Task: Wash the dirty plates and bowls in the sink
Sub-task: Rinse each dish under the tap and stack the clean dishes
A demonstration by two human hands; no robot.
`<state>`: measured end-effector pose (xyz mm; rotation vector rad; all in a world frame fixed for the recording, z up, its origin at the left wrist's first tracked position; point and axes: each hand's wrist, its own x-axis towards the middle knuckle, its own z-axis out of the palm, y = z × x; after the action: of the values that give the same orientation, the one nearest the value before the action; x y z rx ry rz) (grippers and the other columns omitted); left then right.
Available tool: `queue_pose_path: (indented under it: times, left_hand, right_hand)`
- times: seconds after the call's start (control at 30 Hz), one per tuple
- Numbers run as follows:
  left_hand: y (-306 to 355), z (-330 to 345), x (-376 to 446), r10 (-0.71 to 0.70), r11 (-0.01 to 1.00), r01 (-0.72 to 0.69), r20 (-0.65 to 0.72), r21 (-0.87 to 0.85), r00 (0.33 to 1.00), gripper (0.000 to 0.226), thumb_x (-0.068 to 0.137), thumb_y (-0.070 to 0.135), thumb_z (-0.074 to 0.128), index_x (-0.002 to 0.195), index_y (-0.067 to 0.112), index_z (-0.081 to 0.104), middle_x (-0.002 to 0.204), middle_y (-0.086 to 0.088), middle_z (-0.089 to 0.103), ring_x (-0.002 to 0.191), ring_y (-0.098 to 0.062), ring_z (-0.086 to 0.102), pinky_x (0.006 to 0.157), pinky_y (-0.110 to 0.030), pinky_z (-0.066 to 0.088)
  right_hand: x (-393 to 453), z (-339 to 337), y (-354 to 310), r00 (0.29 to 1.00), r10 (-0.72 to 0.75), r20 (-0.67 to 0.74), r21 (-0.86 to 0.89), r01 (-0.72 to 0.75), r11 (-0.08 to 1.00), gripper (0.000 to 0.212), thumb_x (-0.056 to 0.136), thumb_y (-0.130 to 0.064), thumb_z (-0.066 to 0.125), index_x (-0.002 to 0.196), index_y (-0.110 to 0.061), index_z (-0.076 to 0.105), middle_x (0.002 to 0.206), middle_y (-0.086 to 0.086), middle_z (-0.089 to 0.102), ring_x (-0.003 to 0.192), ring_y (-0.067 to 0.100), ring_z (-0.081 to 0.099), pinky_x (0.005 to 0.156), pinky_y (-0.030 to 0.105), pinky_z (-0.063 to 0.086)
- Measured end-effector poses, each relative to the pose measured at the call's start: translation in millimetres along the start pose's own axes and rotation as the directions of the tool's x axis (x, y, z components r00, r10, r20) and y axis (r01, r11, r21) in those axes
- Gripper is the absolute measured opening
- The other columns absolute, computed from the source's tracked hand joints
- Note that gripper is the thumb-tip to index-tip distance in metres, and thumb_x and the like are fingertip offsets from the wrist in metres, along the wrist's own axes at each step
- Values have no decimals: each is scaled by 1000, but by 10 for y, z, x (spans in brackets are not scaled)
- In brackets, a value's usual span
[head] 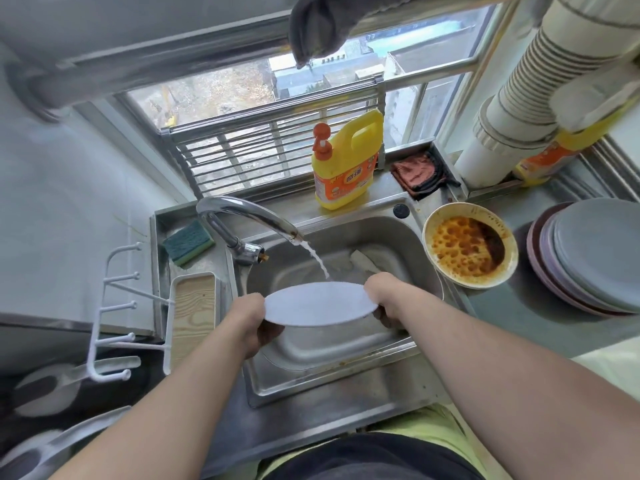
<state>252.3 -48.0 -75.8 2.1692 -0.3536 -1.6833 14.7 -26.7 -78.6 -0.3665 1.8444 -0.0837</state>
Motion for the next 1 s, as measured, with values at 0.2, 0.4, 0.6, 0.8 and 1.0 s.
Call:
queue_pose_path:
  times: [0.2,0.4,0.6,0.8,1.0]
  left_hand:
    - [-237,73,61,-172,954,168,-4,250,985,24,97,1,36,102,-5,59,61,-10,62,56,-20,62,41,-33,57]
    - [-451,504,-172,94,804,-101,42,586,995,28,106,6,40,81,16,46,79,-8,55,56,-18,54,46,-26,53]
    - [-530,1230,-562,423,791,-399,56,464,904,18,101,16,32,101,13,50,101,-14,61,78,-30,52,67,-36,42]
    - [-465,2317,-1208,625,678,-604,104,419,774,16,106,20,37,104,14,52,90,-8,61,84,-32,53,72,-39,38]
    - [-523,3619,-1668,600,628,-679,319,379,733,22,110,30,41,124,26,57,109,-4,64,90,-21,60,73,-34,46]
  right_hand:
    - [54,-203,145,997,70,25,-49,-68,996,41,93,-9,26,118,-1,57,50,12,63,35,14,39,43,12,27]
    - [3,-578,96,985,-168,-42,-379,140,915,16,100,1,50,87,-3,58,88,18,70,76,30,63,69,34,59]
    - [-165,-1443,293,841,-462,-282,-466,300,832,32,109,-20,34,130,-11,57,129,15,64,112,38,63,94,44,52]
    - [-136,-2555,925,681,-587,-438,-554,310,773,36,112,-41,22,112,-23,53,106,8,65,96,33,60,81,46,48]
    - [61,-3786,1709,606,-547,-578,-483,287,827,35,111,-41,22,100,-22,50,94,8,60,88,35,54,79,44,43]
